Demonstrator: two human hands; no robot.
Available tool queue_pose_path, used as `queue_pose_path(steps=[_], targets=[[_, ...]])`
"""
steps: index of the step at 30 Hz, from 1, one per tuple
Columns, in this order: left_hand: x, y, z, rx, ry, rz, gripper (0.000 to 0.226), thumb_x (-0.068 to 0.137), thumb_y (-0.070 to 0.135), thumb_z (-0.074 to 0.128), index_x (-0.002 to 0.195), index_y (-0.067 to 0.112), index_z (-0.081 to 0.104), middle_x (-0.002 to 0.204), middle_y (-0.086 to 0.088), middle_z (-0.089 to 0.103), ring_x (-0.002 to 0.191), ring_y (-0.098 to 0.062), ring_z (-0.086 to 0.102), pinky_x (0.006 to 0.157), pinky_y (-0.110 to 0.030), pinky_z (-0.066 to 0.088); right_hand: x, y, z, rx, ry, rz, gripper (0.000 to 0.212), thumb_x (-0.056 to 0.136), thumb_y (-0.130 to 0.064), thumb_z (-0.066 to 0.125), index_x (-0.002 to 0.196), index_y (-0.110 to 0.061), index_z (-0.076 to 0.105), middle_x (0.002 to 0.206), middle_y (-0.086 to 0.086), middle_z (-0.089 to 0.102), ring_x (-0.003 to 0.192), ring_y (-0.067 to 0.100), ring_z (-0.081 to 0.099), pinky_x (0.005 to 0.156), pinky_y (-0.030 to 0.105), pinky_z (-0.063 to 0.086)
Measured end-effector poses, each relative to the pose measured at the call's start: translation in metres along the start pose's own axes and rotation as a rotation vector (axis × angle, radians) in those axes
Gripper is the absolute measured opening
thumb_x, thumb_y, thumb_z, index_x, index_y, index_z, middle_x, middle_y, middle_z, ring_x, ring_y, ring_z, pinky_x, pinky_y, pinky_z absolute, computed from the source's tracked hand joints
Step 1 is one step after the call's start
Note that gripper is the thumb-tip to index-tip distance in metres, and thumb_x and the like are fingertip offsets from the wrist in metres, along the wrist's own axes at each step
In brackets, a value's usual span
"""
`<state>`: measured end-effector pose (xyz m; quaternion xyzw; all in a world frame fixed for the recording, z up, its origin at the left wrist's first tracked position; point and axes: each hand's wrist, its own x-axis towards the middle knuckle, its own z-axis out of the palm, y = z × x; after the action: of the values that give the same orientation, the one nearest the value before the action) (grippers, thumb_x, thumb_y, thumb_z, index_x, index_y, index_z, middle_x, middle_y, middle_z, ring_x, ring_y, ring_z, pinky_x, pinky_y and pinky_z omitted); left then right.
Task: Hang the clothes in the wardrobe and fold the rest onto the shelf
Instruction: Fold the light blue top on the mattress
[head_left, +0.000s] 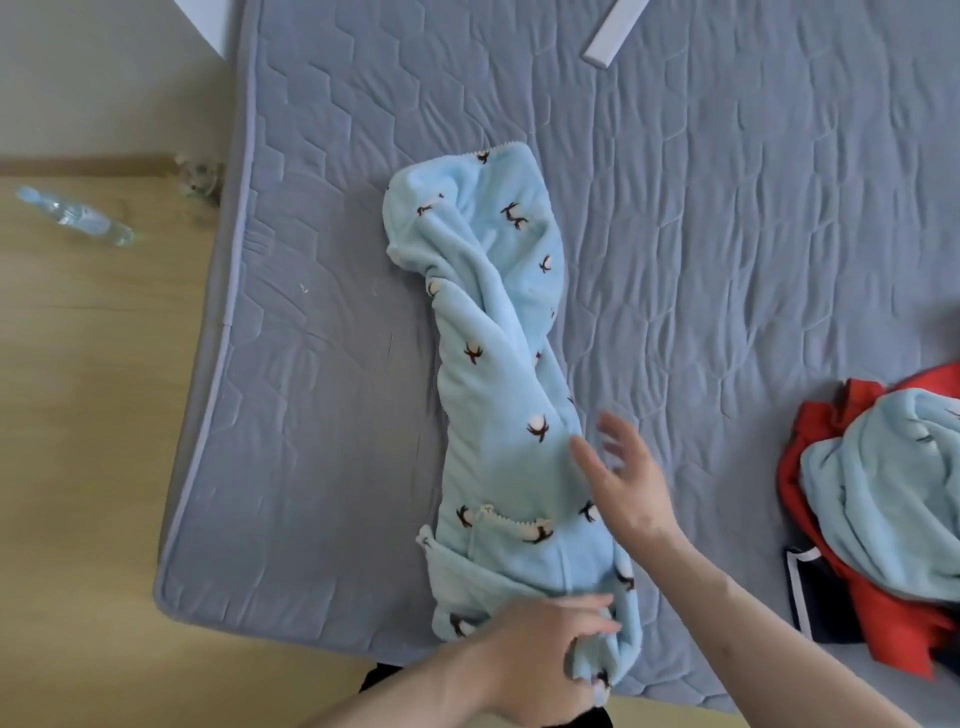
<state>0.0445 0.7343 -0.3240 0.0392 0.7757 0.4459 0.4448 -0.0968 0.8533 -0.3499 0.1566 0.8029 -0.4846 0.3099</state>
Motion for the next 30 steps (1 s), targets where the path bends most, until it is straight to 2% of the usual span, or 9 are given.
queue_pose_path(steps=[3, 5, 7, 11, 14, 16, 21, 26, 30], targets=[[-0.022, -0.008, -0.020, -0.019, -0.022, 0.054, 0.059, 0.081, 0.037, 0.052, 0.134, 0.061, 0.046, 0.143, 0.047, 0.035, 0.128, 0.013, 0.045, 0.097, -0.025, 0.039, 0.026, -0.044, 0.031, -0.106, -0.124, -0.058, 0.084, 0.073, -0.067, 0.075, 0.146, -0.040, 0.043, 0.130, -0.023, 0.052, 0.112, 0.000, 0.051, 0.081, 0.015, 0.044], [-0.019, -0.015, -0.058, -0.032, 0.054, 0.043, 0.043, 0.075, 0.040, 0.051, 0.115, 0.050, 0.064, 0.121, 0.044, 0.057, 0.112, 0.018, 0.054, 0.092, -0.021, 0.046, 0.046, -0.054, 0.045, -0.267, -0.183, -0.065, 0.059, 0.080, -0.054, 0.075, 0.130, -0.031, 0.056, 0.113, -0.014, 0.061, 0.105, 0.012, 0.058, 0.080, 0.030, 0.052], [0.000, -0.025, -0.116, -0.069, 0.387, 0.002, 0.028, 0.074, 0.042, 0.056, 0.091, 0.030, 0.075, 0.092, 0.024, 0.073, 0.084, 0.010, 0.064, 0.077, -0.026, 0.053, 0.056, -0.047, 0.051, -0.373, -0.132, -0.089, 0.023, 0.087, -0.035, 0.068, 0.096, -0.015, 0.061, 0.084, -0.003, 0.062, 0.087, 0.024, 0.060, 0.068, 0.035, 0.050], [0.061, -0.052, -0.268, -0.507, 1.113, -0.363, 0.022, 0.080, 0.039, 0.076, 0.081, 0.020, 0.065, 0.081, 0.002, 0.068, 0.074, -0.020, 0.062, 0.085, -0.046, 0.059, 0.061, -0.025, 0.046, -0.181, -0.048, 0.043, 0.018, 0.089, -0.016, 0.059, 0.079, -0.008, 0.045, 0.070, 0.000, 0.050, 0.067, 0.021, 0.046, 0.055, 0.030, 0.035], [0.106, -0.054, -0.340, -0.864, 0.988, -0.634, 0.063, 0.066, 0.068, 0.076, 0.106, 0.021, 0.061, 0.102, -0.001, 0.062, 0.085, -0.018, 0.059, 0.092, -0.045, 0.057, 0.062, -0.029, 0.049, -0.165, -0.016, 0.111, 0.010, 0.086, -0.013, 0.058, 0.088, -0.018, 0.050, 0.083, -0.002, 0.060, 0.072, 0.017, 0.054, 0.059, 0.032, 0.042], [0.131, -0.053, -0.358, -0.888, 0.852, -0.655, 0.095, 0.057, 0.077, 0.076, 0.131, 0.022, 0.054, 0.119, -0.001, 0.062, 0.103, -0.022, 0.062, 0.097, -0.044, 0.052, 0.064, -0.045, 0.058, -0.138, 0.039, 0.036, 0.037, 0.079, -0.015, 0.059, 0.114, -0.023, 0.050, 0.115, -0.004, 0.061, 0.093, 0.013, 0.058, 0.072, 0.032, 0.046], [0.169, -0.053, -0.360, -0.763, 0.938, -0.554, 0.056, 0.069, 0.045, 0.085, 0.103, 0.019, 0.049, 0.105, -0.001, 0.068, 0.076, -0.016, 0.065, 0.064, -0.027, 0.052, 0.086, -0.102, 0.100, -0.101, 0.014, -0.119, 0.093, 0.073, -0.047, 0.069, 0.154, -0.027, 0.027, 0.151, -0.009, 0.041, 0.139, 0.015, 0.040, 0.113, 0.042, 0.039], [0.161, -0.031, -0.365, 0.058, 1.271, -0.409, 0.044, 0.075, 0.016, 0.071, 0.108, 0.021, 0.043, 0.104, 0.001, 0.060, 0.102, -0.031, 0.064, 0.074, -0.036, 0.047, 0.099, -0.101, 0.109, -0.001, -0.068, -0.117, 0.023, 0.078, -0.016, 0.064, 0.097, -0.028, 0.061, 0.086, -0.011, 0.067, 0.084, 0.017, 0.062, 0.069, 0.029, 0.049], [0.168, 0.007, -0.361, 0.414, 1.287, -0.191, 0.060, 0.073, 0.007, 0.071, 0.124, 0.021, 0.042, 0.119, 0.000, 0.059, 0.102, -0.032, 0.064, 0.072, -0.039, 0.045, 0.115, -0.102, 0.082, 0.413, -0.218, 0.222, 0.034, 0.049, -0.016, 0.062, 0.077, -0.029, 0.075, 0.068, -0.006, 0.072, 0.064, 0.016, 0.068, 0.055, 0.021, 0.056]])
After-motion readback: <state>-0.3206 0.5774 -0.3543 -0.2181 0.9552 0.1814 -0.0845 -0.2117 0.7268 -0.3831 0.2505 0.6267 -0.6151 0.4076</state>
